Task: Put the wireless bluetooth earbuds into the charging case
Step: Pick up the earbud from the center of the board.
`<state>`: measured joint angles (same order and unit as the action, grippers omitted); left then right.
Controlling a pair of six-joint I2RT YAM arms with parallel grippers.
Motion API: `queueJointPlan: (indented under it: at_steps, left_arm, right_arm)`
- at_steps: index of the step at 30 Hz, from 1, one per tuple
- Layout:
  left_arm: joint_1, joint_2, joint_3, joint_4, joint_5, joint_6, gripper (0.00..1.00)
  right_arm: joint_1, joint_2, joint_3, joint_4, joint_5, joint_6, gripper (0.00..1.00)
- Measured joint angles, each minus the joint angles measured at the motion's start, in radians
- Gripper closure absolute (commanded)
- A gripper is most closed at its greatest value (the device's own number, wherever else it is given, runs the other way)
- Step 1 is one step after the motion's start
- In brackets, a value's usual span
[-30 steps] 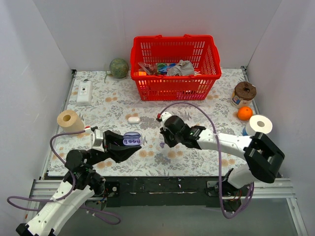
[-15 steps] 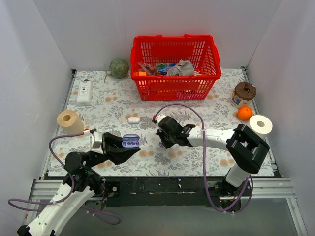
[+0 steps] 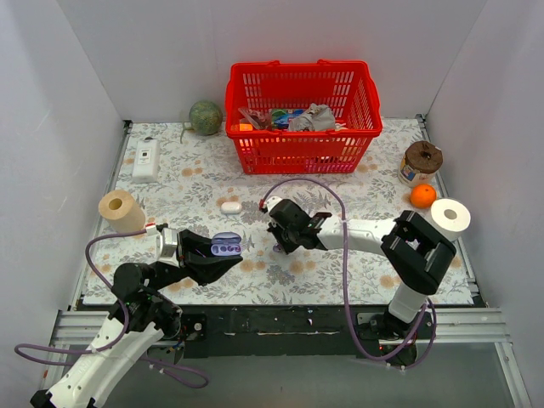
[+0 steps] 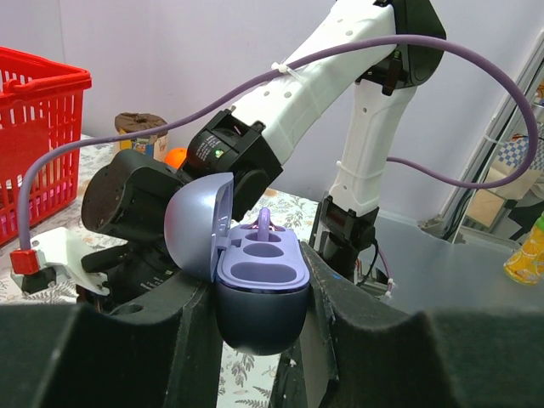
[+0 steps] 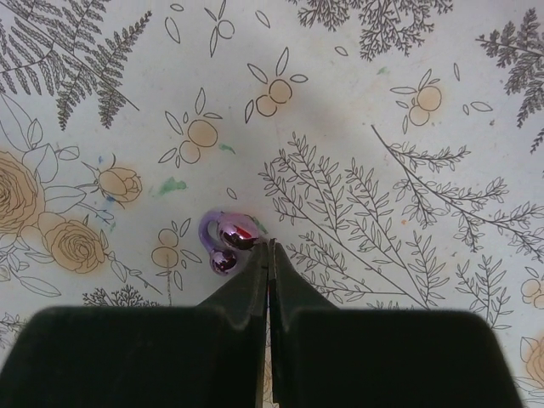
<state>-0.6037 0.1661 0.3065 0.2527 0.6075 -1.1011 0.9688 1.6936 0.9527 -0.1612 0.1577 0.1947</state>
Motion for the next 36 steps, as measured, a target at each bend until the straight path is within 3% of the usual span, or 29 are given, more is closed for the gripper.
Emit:
queueJointPlan:
  at_steps: [10, 13, 24, 36]
  left_arm:
    - [0.000, -0.002, 0.000, -0.006, -0.002, -0.003, 1.00]
    - [0.000, -0.002, 0.000, -0.006, -0.003, -0.003, 1.00]
    - [0.000, -0.005, 0.000, -0.007, -0.003, -0.004, 1.00]
    - [0.000, -0.022, -0.002, -0.014, -0.003, -0.007, 1.00]
  right_arm:
    - [0.000, -0.025, 0.029, -0.001, 0.049, -0.034, 0.63]
    - [0.005, -0.080, 0.032, 0.000, 0.031, -0.021, 0.58]
    - [0.079, -0.048, 0.072, -0.005, -0.050, 0.038, 0.54]
    - [0.079, 0.013, 0.098, -0.055, -0.012, 0.055, 0.52]
